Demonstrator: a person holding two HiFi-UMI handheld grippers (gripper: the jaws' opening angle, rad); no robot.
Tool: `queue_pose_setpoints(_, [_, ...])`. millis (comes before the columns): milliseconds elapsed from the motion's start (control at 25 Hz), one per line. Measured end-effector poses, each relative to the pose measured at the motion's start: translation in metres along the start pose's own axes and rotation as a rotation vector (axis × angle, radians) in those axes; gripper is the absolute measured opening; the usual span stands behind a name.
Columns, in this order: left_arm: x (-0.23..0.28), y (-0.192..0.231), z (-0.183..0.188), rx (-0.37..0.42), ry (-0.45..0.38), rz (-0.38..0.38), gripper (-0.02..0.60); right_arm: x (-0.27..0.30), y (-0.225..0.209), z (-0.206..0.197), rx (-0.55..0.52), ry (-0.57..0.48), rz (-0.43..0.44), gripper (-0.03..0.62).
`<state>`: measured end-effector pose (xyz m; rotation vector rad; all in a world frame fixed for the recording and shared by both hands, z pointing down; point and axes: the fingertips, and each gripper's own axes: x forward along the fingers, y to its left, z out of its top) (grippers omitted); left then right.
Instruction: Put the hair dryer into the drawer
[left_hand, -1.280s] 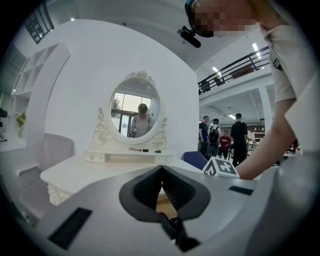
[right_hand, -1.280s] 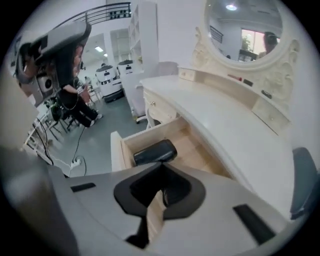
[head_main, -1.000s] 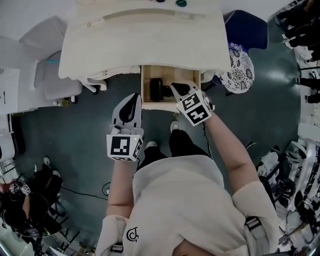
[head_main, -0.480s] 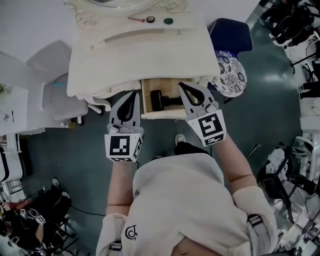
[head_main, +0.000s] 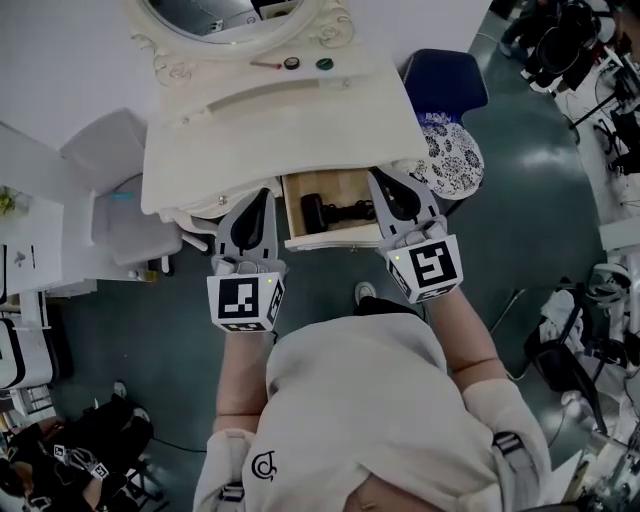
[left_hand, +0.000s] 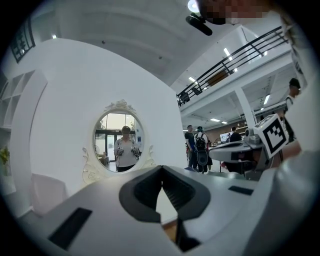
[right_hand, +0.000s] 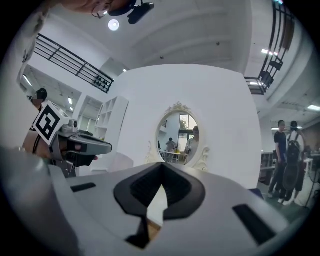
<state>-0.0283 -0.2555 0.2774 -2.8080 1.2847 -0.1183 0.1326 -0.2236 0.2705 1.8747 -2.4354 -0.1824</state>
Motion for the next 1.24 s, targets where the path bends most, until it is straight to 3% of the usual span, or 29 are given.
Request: queue_pose_setpoints(1240, [-0.016,-0.016,0.000,0.052,-0.004,-0.060,0.012,-0.021,0.011,-0.009,0.010,0.012,-0.010,0.005])
